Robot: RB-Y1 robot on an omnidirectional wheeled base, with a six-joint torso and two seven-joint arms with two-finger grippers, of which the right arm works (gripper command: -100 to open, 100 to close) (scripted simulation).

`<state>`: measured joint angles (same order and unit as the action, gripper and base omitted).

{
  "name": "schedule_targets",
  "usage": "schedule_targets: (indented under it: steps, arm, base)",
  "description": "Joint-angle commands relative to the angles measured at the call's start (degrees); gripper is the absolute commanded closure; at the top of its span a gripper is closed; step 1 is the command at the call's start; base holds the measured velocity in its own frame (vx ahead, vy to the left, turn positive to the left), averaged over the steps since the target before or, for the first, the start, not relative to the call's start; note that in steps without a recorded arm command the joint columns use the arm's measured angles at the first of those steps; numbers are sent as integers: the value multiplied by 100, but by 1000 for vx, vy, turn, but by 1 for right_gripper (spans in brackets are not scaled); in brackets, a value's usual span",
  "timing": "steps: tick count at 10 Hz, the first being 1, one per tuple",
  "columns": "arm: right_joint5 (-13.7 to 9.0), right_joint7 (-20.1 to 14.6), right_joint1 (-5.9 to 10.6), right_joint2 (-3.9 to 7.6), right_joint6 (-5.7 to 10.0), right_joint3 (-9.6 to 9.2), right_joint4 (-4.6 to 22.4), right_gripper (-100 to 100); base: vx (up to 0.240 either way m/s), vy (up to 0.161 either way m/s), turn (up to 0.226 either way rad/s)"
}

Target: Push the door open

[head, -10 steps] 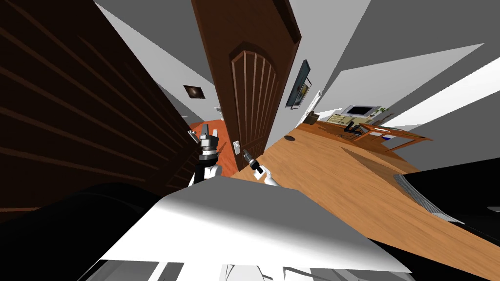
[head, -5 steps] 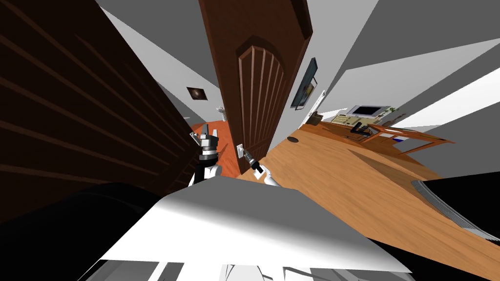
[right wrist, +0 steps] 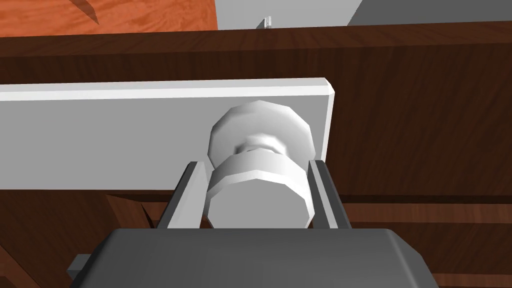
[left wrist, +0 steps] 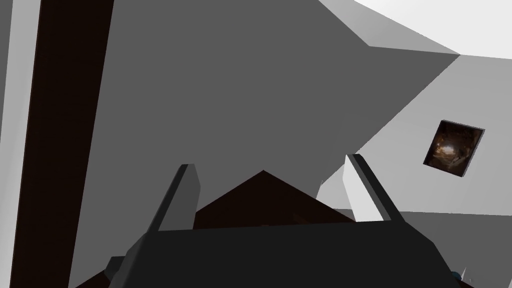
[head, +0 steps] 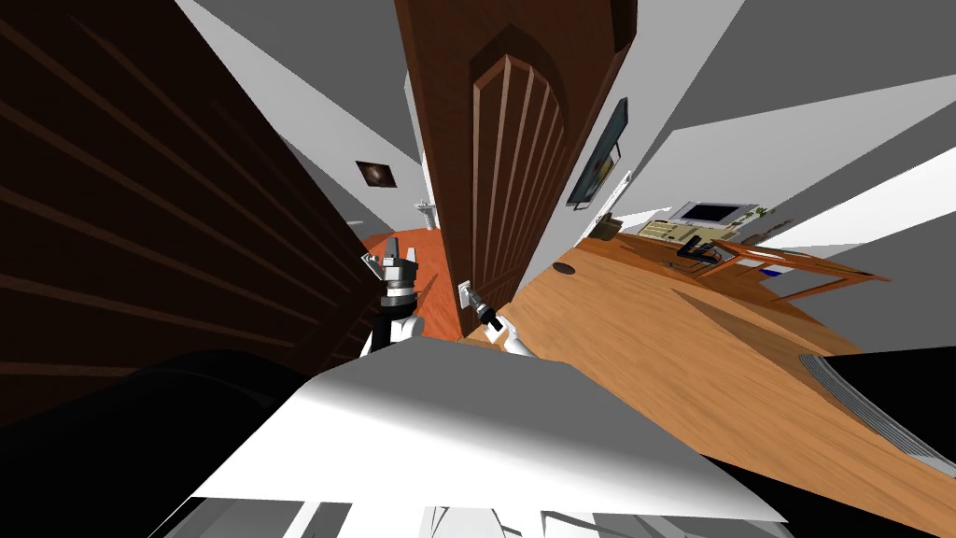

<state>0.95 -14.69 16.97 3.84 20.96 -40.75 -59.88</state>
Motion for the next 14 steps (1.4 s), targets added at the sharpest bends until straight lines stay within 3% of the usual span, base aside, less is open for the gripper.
schedule_targets:
  steps: [1,6,14]
  arm:
    - [0,-2,-4,4,-1,-1,1,100]
    - [65,-11,-36,14,-18,40,-52,100]
    - [461,-81,-389,76,-105,236,-326,100]
  base:
    - [-19,-18,16]
    - [12,16,-9]
    - [104,161,-108]
